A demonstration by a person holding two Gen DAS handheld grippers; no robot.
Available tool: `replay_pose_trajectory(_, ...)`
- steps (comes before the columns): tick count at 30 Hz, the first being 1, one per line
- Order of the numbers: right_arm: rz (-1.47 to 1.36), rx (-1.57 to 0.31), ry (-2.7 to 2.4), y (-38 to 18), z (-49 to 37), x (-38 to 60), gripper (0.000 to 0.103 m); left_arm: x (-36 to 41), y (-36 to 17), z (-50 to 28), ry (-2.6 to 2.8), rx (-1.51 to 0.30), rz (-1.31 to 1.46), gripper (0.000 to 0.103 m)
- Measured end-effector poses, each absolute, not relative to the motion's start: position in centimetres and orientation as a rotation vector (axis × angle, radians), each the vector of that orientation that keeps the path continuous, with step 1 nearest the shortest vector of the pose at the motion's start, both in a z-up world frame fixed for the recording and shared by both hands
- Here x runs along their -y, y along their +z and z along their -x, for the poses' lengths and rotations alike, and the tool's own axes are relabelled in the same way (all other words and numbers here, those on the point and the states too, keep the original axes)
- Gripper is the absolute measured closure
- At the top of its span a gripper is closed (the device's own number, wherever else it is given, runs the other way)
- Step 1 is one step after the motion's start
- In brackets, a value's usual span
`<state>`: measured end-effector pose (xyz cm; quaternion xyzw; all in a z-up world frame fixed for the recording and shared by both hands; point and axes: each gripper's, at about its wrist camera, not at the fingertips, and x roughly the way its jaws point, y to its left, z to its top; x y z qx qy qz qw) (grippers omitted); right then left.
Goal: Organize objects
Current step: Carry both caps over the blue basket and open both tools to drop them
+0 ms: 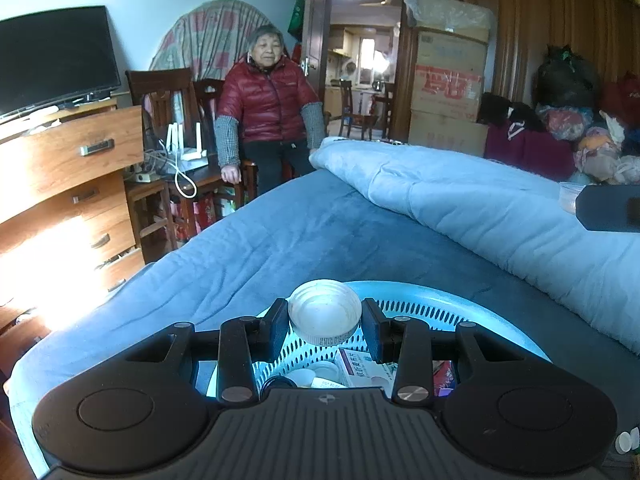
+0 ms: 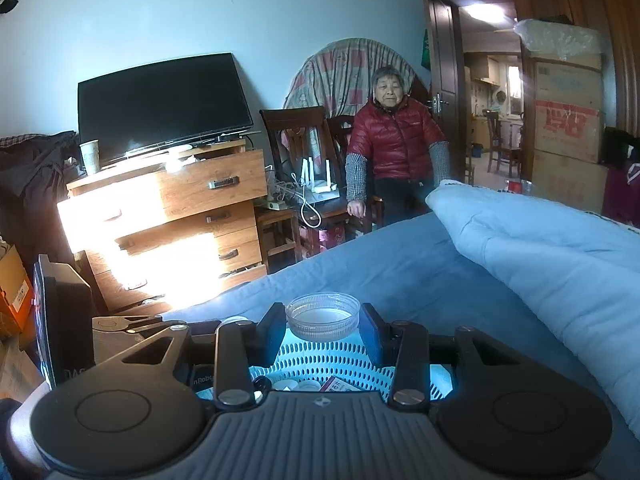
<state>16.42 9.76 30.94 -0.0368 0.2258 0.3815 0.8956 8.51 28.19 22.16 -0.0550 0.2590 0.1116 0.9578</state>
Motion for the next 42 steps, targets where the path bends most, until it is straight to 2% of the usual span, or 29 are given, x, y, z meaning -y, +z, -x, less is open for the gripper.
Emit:
replay_pose_trajectory(38, 0.076, -0.495, 0.789, 28.0, -17.6, -9.8, 0.059, -27.6, 20.9, -9.2, 0.219, -0.544, 0.107, 0.063)
replay_pose_trajectory(40, 0.077, -0.495, 0.789, 28.0, -17.5, -10.0, 0.058, -27.7, 20.8, -9.2, 0.220, -0.545, 0.105, 0.063)
replay_pose_trajectory(42, 0.076, -0.491, 0.788, 28.0, -17.4, -10.0, 0.052, -27.8, 20.6, -9.3, 0.227, -0.552, 0.104, 0.060)
